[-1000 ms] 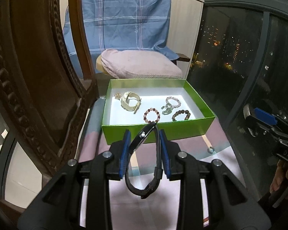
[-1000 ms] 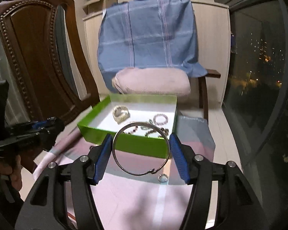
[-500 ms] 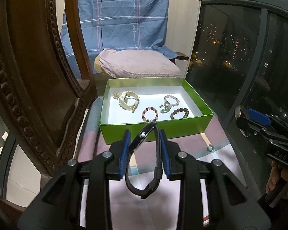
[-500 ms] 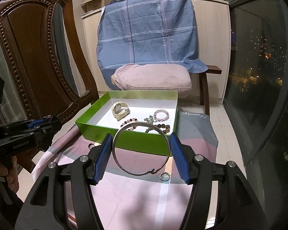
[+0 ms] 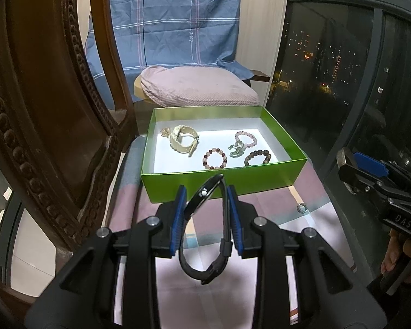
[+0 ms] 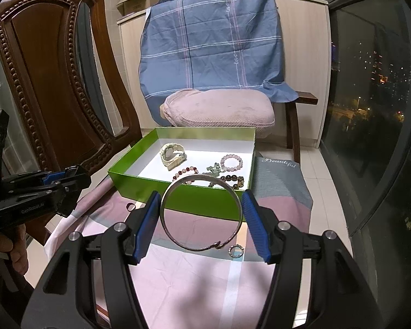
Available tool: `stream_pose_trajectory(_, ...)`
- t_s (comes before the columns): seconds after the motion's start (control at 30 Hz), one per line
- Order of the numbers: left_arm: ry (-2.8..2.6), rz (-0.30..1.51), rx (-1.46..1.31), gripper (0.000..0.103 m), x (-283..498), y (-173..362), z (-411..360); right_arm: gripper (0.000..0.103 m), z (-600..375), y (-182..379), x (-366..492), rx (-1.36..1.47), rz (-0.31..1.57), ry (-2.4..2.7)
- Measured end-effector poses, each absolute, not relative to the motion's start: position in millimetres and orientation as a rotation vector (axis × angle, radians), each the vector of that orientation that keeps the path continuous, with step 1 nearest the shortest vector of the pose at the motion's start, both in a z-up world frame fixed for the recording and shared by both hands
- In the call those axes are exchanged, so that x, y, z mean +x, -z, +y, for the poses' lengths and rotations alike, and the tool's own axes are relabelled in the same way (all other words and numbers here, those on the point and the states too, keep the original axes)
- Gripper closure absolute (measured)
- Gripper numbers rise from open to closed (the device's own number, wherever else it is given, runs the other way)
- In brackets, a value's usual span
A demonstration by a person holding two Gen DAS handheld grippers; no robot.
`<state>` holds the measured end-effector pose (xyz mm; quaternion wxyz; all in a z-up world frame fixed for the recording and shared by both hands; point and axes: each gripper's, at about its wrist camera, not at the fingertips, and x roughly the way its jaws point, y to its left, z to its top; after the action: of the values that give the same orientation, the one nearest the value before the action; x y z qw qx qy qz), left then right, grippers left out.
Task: Organize jewelry
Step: 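Lift the black watch and silver bangle with both tools toward the green box, then open the left tool to drop the black watch while the right tool drops the bangle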
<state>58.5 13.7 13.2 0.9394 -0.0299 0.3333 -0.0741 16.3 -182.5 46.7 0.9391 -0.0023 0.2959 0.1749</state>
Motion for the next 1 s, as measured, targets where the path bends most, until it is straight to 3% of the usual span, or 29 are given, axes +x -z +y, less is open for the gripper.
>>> stream_pose_trajectory(0.6, 0.141, 0.699, -0.062, 0.073, 62, -8, 15, 0.043, -182, -44, 18, 0.009, 0.609, -0.357)
stream_pose_trajectory(1.0, 0.088, 0.699, -0.109, 0.073, 112, -24, 27, 0.043, -191, -42, 27, 0.06, 0.603, -0.368)
